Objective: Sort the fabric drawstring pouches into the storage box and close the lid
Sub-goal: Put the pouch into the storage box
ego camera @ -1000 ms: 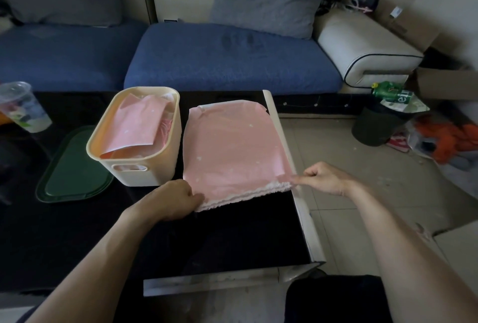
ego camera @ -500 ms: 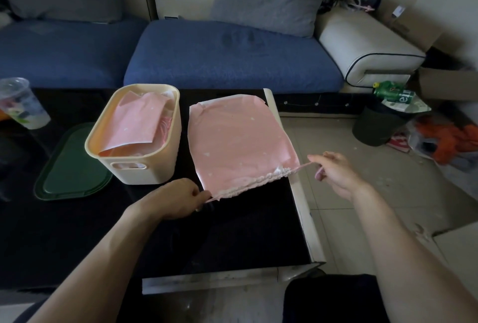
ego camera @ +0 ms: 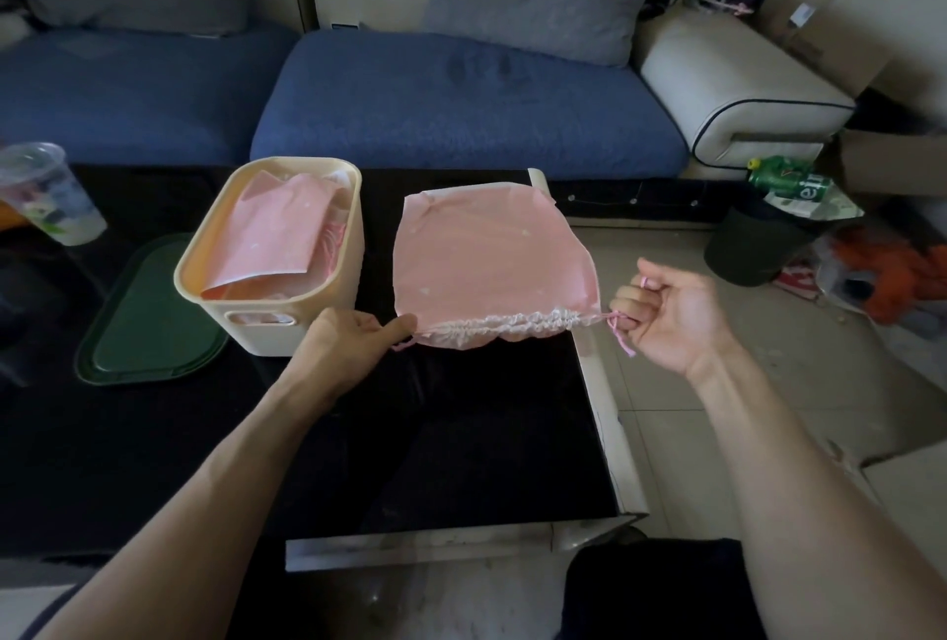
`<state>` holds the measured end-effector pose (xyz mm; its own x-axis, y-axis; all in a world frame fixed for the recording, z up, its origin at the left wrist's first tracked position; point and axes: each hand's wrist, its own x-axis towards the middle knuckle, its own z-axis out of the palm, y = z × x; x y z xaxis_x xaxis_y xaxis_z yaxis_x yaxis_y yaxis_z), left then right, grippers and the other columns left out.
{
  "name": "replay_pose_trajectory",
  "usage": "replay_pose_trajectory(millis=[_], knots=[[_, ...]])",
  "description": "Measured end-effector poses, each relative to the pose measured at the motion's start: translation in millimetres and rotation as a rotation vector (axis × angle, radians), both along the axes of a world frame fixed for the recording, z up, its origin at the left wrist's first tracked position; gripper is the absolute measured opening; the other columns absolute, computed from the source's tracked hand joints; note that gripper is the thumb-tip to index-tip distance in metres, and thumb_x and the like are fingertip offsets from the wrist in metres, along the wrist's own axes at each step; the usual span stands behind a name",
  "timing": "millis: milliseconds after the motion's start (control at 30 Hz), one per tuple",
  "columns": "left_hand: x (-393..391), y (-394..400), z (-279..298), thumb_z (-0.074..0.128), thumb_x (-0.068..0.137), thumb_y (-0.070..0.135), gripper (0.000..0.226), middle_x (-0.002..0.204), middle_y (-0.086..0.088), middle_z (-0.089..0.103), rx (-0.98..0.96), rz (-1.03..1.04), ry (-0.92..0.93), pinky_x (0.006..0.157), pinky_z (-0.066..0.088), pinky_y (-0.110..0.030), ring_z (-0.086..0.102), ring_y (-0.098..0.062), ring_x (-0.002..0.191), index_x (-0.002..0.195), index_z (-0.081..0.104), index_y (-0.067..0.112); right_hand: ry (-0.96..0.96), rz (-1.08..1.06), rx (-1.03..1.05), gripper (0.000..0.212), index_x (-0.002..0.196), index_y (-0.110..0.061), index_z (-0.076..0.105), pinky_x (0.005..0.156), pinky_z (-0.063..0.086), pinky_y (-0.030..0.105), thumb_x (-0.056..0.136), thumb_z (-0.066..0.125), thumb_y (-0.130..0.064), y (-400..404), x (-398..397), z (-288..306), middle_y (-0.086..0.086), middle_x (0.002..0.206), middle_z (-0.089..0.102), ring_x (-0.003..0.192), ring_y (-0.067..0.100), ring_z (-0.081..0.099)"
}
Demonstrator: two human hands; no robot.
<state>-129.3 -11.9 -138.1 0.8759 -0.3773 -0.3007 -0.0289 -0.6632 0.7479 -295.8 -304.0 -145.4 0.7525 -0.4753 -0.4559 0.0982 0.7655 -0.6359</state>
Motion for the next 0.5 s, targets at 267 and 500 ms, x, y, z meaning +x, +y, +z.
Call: replay_pose_trajectory(millis=[267,500], knots=[[-0.1,1.1,8.7,0.078,0.083,0.029,0.038,0.054,-0.006,0.044,-0.075,0.081,0.050,0.043,0.032,-0.023,0.038,-0.016,0.046,0.062,0.054,0.009,0.287,-0.102,-0.180,0.051,0.044,-0.026,0.029,0.046,0.017,0.020,0.091,0.047,-0.018,-14.9,-11.7,-2.5,-0.010,0.045,0.019,0.039,0.008,0.016],[0.2,0.7,14.6,0.076,0.081,0.011,0.032,0.059,-0.006,0.048,-0.115,0.143,0.045,0.050,0.037,-0.025,0.043,-0.018,0.055,0.057,0.053,0.011,0.483,-0.211,-0.362,0.036,0.065,-0.026,0.025,0.034,0.016,0.019,0.091,0.049,-0.019,-44.7,-24.8,-18.1,-0.011,0.041,0.021,0.034,0.006,0.018]])
